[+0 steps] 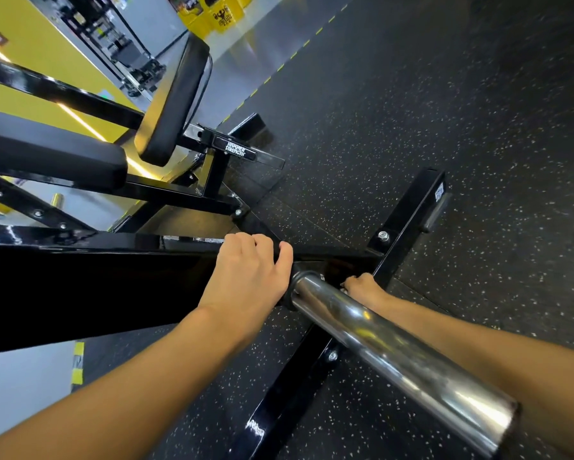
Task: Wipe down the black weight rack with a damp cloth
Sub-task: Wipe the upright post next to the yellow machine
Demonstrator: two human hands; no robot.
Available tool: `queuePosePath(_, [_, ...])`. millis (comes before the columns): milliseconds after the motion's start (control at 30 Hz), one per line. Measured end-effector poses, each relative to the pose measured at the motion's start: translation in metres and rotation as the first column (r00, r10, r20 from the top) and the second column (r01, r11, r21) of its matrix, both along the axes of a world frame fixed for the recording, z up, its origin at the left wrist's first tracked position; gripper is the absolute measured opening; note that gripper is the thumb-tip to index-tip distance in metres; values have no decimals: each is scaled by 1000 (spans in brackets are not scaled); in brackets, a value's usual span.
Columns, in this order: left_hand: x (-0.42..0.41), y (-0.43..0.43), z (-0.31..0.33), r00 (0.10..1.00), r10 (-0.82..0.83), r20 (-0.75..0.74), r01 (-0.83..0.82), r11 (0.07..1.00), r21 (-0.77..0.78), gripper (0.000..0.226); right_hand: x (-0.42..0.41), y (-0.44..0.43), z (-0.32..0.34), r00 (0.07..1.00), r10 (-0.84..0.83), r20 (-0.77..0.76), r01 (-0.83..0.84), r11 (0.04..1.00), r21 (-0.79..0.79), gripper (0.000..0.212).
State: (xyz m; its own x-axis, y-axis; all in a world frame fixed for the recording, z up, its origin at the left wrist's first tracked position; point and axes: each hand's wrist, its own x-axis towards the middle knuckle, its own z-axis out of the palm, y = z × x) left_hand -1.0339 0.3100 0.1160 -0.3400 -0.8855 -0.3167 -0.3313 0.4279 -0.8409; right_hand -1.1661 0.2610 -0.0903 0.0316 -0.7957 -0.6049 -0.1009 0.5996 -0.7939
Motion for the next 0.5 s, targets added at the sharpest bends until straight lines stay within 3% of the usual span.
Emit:
queuePosePath(100, [0,0,-1,1000,-8,-17,7,1000,-9,97,-16,10,33,939,79,333,-82,997,-5,27])
queuePosePath(167, [-1,1,-1,1000,-10,-24,10,1000,-12,98,-24,13,52,874,128,469,-114,992,-59,18])
queuePosePath(233, [-2,2,-1,1000,-19,-22,18,1000,-19,101,-30,14,68,877,118,465,-70,990,-119,4])
queuePosePath(400, [-6,6,5,999,-15,-41,15,1000,-6,89,-41,17,105,903,-31,428,127,972,-197,3])
queuePosePath(500, [-15,11,19,996,31,-80,-25,997,78,77,-46,32,143,919,-98,381,184,963,-195,6])
